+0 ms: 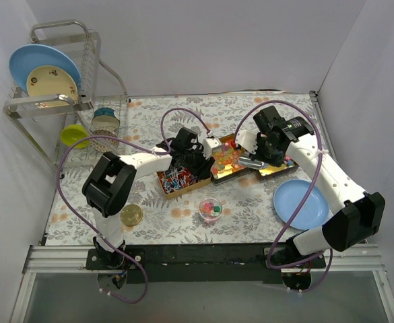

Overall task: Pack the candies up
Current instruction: Move the storage box to the center of the board, then adjust the spatula.

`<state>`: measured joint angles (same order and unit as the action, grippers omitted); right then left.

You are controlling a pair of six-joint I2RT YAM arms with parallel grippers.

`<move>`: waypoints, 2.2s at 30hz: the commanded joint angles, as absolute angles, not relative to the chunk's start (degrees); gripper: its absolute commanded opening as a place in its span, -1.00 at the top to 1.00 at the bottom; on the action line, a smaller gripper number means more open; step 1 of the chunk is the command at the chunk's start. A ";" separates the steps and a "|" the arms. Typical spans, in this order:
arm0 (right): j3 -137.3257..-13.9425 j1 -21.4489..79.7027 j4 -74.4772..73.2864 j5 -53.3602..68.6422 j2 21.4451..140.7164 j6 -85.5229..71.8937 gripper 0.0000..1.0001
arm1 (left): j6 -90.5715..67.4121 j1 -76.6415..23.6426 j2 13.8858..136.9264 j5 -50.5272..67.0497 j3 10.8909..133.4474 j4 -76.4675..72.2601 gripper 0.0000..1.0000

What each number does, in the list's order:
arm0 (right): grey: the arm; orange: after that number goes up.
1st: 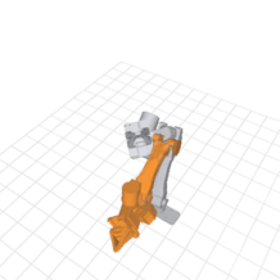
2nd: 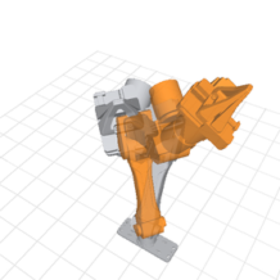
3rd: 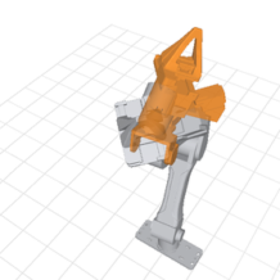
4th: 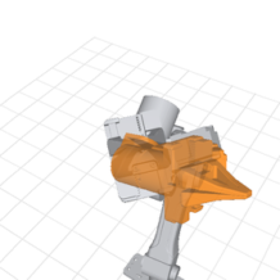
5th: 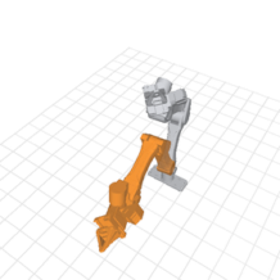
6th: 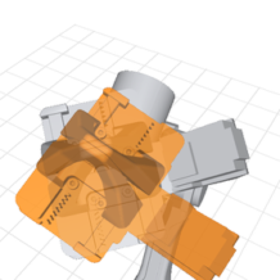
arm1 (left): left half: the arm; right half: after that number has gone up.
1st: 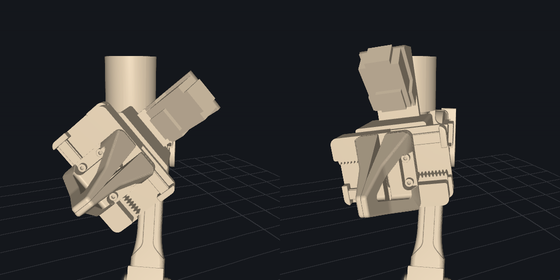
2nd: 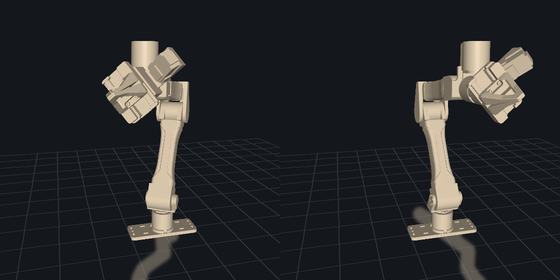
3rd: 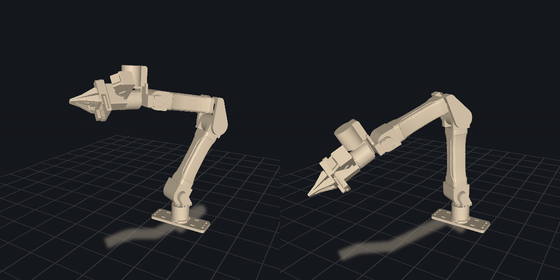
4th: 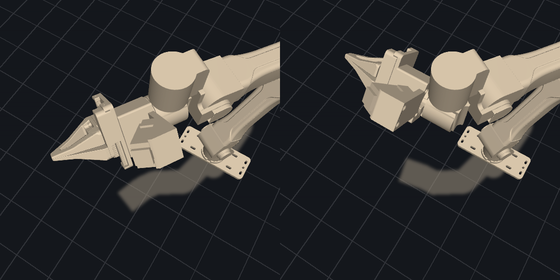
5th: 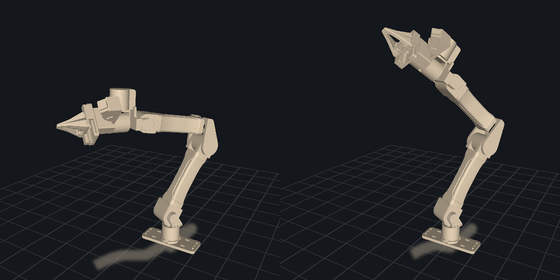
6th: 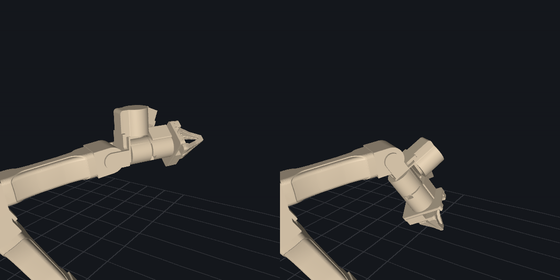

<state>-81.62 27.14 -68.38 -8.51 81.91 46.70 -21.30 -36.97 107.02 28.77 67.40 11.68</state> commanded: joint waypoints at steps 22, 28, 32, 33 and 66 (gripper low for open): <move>-88.15 34.80 -54.76 10.37 85.51 53.71 0.97 | -69.96 -13.89 82.43 55.81 48.25 -9.23 -0.29; -88.68 38.05 -53.96 9.84 87.62 53.09 0.97 | -74.87 -13.80 84.98 57.13 48.95 -13.18 -0.28; -89.03 39.46 -52.91 9.93 88.42 52.65 0.97 | -75.23 -13.80 86.22 57.30 49.66 -13.01 -0.25; -89.29 39.72 -53.00 9.84 88.59 52.65 0.97 | -75.23 -13.80 86.39 57.57 49.83 -13.09 -0.25; -89.11 31.29 -47.89 39.78 82.96 37.10 -0.49 | -81.39 -13.80 89.21 68.03 43.59 -25.84 1.00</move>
